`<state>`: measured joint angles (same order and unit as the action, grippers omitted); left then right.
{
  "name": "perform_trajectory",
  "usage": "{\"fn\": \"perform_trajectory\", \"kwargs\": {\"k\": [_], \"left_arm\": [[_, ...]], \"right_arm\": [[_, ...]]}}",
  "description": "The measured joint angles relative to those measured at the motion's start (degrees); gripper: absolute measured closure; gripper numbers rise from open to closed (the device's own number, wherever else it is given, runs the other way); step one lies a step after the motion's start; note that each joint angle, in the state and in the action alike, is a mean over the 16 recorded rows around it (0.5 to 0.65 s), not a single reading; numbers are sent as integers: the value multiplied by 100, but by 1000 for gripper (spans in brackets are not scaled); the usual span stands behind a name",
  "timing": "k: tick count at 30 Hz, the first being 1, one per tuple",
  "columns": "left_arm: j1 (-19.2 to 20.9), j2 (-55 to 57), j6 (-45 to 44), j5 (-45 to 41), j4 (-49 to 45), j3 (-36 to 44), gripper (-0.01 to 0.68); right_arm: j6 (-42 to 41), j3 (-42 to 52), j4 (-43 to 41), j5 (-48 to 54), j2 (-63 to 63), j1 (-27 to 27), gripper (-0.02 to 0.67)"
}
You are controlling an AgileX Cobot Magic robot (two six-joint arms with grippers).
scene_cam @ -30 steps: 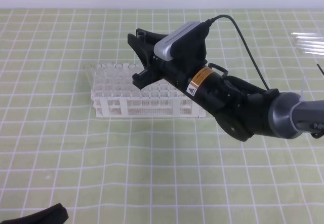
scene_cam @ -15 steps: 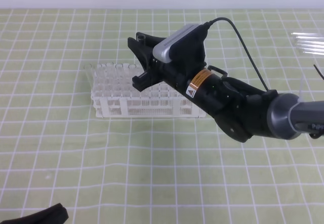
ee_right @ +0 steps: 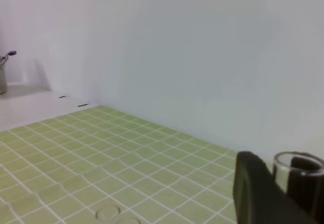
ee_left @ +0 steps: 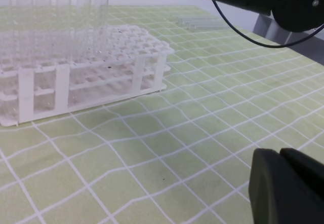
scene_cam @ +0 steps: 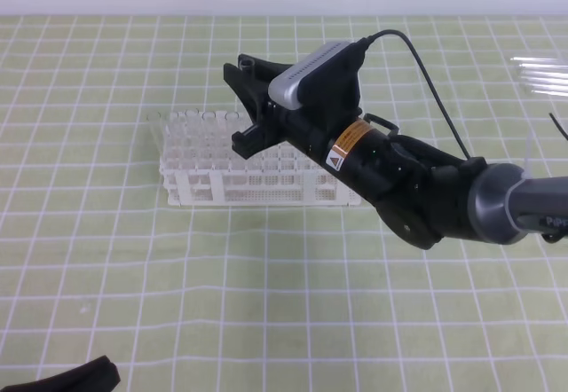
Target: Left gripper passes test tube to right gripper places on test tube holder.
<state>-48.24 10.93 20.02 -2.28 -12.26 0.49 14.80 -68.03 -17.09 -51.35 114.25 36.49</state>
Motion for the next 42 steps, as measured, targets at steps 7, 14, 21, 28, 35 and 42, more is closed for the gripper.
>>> {"fn": "perform_trajectory", "kwargs": {"k": [7,14,21,28,35,42], "left_arm": [[0,0,0,0,0,0,675],[1,7,0,10,-2,9,675],[1,4,0,5,0,0,675],[1,7,0,10,-2,9,676],[1,9,0,15,-3,17,675],[1,4,0,10,-3,13,675]], "right_arm": [[1,0,6,-95,75,0,550],[0,0,14,-179,128,0,550],[-41,0,59,-222,134,-4,550],[-109,0,151,-239,136,-24,550],[-161,0,211,-226,136,-43,550],[-163,-36,172,-196,144,-45,550]]}}
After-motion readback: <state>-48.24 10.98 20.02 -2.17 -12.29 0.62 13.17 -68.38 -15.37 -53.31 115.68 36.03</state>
